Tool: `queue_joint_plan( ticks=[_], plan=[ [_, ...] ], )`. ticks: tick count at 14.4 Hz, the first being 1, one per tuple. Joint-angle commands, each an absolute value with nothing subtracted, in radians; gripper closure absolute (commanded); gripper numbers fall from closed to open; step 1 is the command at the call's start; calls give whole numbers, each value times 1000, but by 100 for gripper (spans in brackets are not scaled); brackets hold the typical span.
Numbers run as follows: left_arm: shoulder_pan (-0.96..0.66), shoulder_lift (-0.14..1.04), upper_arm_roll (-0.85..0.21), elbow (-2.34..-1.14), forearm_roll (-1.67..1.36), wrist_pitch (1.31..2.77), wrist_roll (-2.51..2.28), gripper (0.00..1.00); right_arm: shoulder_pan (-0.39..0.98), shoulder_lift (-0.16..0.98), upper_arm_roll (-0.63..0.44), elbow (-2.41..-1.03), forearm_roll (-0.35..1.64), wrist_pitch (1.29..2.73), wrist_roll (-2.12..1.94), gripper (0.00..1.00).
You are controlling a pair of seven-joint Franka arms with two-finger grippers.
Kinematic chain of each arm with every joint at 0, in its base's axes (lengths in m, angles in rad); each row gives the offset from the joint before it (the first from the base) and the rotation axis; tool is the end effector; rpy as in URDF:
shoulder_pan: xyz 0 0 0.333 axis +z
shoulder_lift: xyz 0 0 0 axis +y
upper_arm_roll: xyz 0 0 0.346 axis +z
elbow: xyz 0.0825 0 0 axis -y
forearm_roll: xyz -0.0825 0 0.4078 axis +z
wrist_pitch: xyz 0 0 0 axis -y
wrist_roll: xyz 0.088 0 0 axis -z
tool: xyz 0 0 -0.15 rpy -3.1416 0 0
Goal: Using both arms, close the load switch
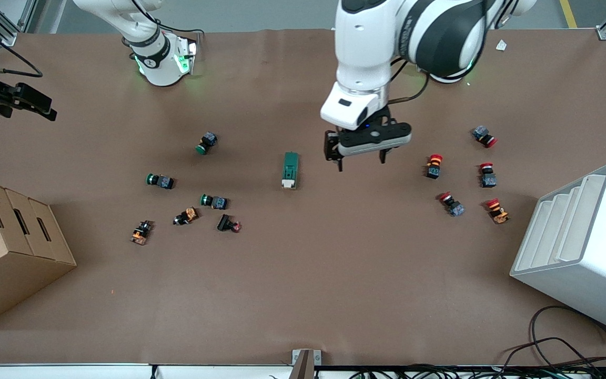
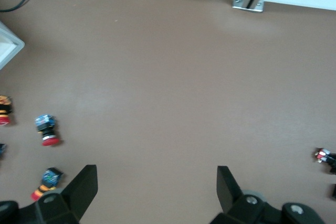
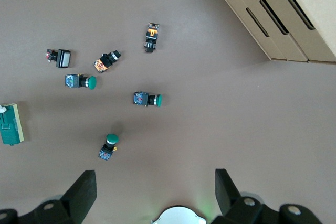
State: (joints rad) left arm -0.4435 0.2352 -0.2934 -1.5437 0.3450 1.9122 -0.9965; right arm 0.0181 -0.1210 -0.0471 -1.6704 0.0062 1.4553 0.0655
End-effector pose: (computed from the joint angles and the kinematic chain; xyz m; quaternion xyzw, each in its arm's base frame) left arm 0.5434 -0.4178 0.5199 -0.9846 -0.0886 -0.1472 0.0314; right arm 0.5194 -0.0155 0.6200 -0.9978 0.0467 0.0472 0.0051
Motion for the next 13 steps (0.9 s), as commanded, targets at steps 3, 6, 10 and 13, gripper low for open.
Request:
queue_joint_plan(
  ticks=[3, 6, 10, 13],
  plan=[
    [-327, 206, -296, -1477, 275, 1766, -790, 0, 21, -149, -49, -1701, -2, 1468, 74, 0],
    [-249, 166, -296, -1476, 268, 1715, -645, 0, 20, -149, -51, -1697, -8, 1473, 61, 0],
    [-114, 111, -296, -1476, 170, 1688, -474, 0, 17, -147, -52, -1687, -15, 1473, 12, 0],
    [-49, 86, -296, -1476, 160, 1641, -352, 0, 15, -146, -52, -1684, -15, 1471, 0, 0]
  ],
)
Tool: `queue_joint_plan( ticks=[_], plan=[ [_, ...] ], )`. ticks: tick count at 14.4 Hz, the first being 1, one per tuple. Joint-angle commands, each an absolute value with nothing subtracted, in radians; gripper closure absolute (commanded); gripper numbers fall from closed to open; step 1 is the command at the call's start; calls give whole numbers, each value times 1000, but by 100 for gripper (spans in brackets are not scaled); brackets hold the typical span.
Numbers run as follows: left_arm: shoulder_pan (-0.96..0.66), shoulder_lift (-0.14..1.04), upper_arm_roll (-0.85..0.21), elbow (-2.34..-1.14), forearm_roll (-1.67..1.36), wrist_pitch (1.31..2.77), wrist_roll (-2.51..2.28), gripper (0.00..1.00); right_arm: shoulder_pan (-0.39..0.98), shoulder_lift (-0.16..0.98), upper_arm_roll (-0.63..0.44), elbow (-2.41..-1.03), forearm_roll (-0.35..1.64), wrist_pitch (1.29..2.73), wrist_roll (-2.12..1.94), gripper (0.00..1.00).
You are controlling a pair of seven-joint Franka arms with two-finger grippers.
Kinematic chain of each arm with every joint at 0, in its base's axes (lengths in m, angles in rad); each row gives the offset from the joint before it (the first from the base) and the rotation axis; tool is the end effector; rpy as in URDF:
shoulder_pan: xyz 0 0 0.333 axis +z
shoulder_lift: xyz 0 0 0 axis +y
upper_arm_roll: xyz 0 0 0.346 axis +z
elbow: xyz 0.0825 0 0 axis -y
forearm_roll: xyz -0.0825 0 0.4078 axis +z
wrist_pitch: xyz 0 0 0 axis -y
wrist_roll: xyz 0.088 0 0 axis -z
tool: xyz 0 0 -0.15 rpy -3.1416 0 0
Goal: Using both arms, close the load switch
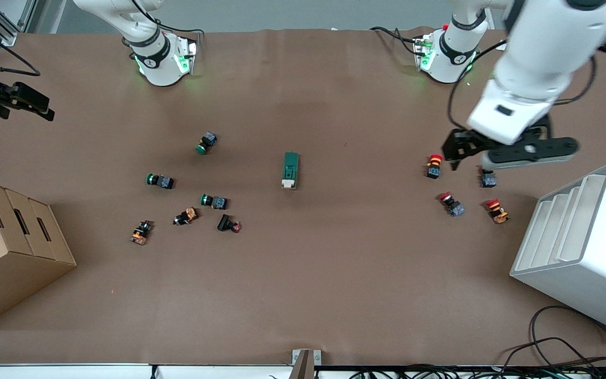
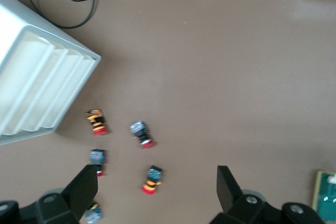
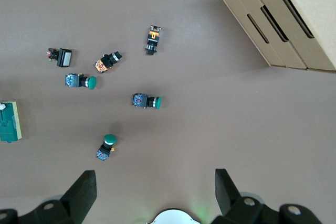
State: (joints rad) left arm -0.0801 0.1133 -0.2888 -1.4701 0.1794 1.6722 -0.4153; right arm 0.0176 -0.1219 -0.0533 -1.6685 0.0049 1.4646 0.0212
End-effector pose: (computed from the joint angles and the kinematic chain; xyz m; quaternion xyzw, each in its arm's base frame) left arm 0.5998 -0.1944 0.6074 -0.9960 -0.0198 -0.0711 0.0501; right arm 0.5206 -0.0195 0.6220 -0.9987 0.0279 0.0410 0.0060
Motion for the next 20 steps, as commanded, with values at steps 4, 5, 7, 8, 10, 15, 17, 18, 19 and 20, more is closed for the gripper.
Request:
queue_joint_plan(
  ticks=[4, 5, 7, 8, 10, 15, 17, 18, 19, 20],
  plan=[
    [44, 54, -301, -1473, 106, 1595, -227, 0, 15, -146, -54, -1677, -14, 1462, 3, 0],
    [49, 43, -295, -1476, 92, 1594, -212, 0, 15, -146, -54, -1677, -14, 1460, 3, 0],
    [35, 26, -241, -1483, 63, 1574, -171, 0, 15, -146, -54, -1677, -12, 1459, 3, 0],
    [25, 9, -215, -1499, 34, 1563, -155, 0, 14, -147, -54, -1677, -14, 1459, 3, 0],
    [20, -30, -160, -1551, -24, 1548, -99, 0, 14, -146, -54, -1677, -12, 1457, 3, 0],
    [14, -113, -94, -1666, -60, 1543, -44, 0, 14, -146, -54, -1677, -12, 1454, 3, 0],
    [15, -130, -81, -1680, -66, 1543, -49, 0, 14, -146, -54, -1677, -12, 1454, 3, 0],
    [14, -133, -86, -1677, -60, 1540, -61, 0, 14, -146, -54, -1677, -12, 1454, 3, 0],
    [14, -132, -90, -1669, -46, 1534, -60, 0, 14, -146, -54, -1677, -12, 1454, 3, 0],
    [14, -130, -91, -1664, -35, 1534, -58, 0, 14, -146, -54, -1677, -12, 1454, 3, 0]
  ],
)
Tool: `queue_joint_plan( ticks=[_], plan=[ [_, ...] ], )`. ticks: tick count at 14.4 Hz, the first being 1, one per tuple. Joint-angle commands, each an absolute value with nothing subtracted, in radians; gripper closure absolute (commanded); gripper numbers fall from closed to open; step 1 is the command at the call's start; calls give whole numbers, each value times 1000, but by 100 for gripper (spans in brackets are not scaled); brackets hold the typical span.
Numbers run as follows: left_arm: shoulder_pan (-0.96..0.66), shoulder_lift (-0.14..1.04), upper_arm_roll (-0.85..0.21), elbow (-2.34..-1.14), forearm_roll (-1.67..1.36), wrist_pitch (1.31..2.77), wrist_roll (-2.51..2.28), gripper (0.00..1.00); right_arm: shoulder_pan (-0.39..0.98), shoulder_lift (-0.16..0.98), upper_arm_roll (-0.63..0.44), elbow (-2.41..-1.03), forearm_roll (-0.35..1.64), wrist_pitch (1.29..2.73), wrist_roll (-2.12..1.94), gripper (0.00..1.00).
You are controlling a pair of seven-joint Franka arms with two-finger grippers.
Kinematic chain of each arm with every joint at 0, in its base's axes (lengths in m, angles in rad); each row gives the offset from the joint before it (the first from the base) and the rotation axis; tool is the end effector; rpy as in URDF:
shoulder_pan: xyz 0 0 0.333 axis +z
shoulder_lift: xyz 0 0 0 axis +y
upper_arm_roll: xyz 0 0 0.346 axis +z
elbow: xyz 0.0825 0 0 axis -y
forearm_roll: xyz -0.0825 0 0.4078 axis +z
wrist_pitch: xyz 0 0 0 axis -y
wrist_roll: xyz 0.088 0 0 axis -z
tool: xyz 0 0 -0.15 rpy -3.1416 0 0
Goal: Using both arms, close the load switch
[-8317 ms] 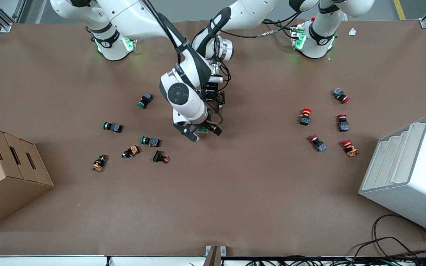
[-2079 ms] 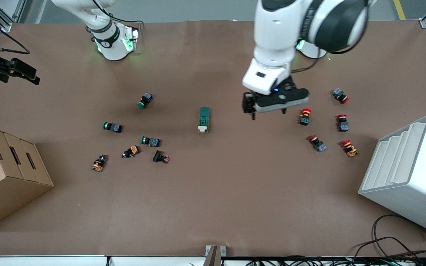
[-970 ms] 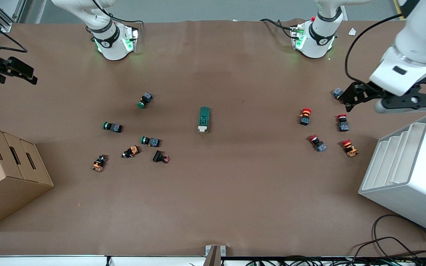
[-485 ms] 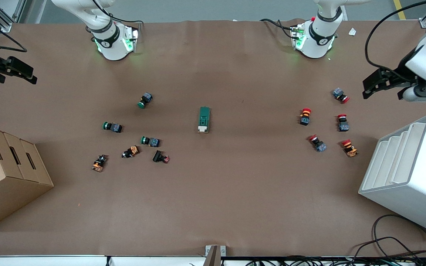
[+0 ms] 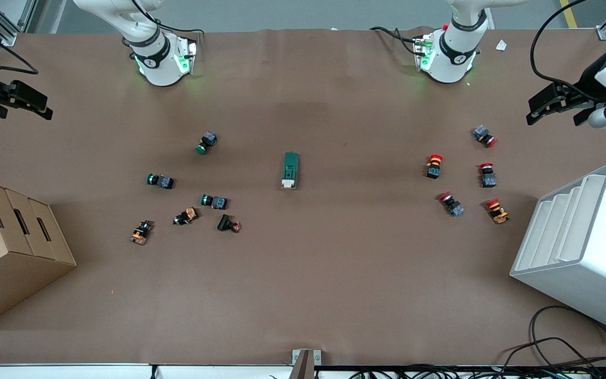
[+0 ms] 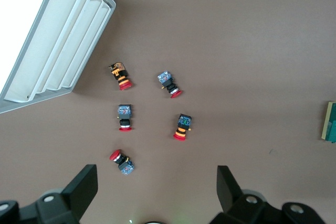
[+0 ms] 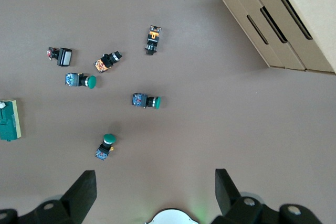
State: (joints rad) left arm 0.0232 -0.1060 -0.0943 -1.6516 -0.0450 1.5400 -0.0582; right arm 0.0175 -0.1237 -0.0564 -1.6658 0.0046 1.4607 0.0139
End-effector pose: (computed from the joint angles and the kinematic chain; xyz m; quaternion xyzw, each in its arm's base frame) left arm 0.5363 -0.0477 0.6279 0.9998 -0.0068 -0.0042 0.0173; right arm 0.5196 -0.0213 0.6239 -0.9988 0.0259 0.0407 0.0063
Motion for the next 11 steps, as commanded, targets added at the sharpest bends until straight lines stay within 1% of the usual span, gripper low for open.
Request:
queue_joint_plan(
  ticks=[1, 4, 11],
  plan=[
    [14, -129, -91, -1663, -17, 1534, -55, 0, 14, -146, -54, -1677, -12, 1456, 3, 0],
    [14, -120, -124, -1632, 37, 1534, -48, 0, 15, -146, -54, -1675, -11, 1456, 5, 0],
    [20, -92, -127, -1611, 21, 1532, -41, 0, 15, -146, -54, -1675, -9, 1453, 5, 0]
  ],
)
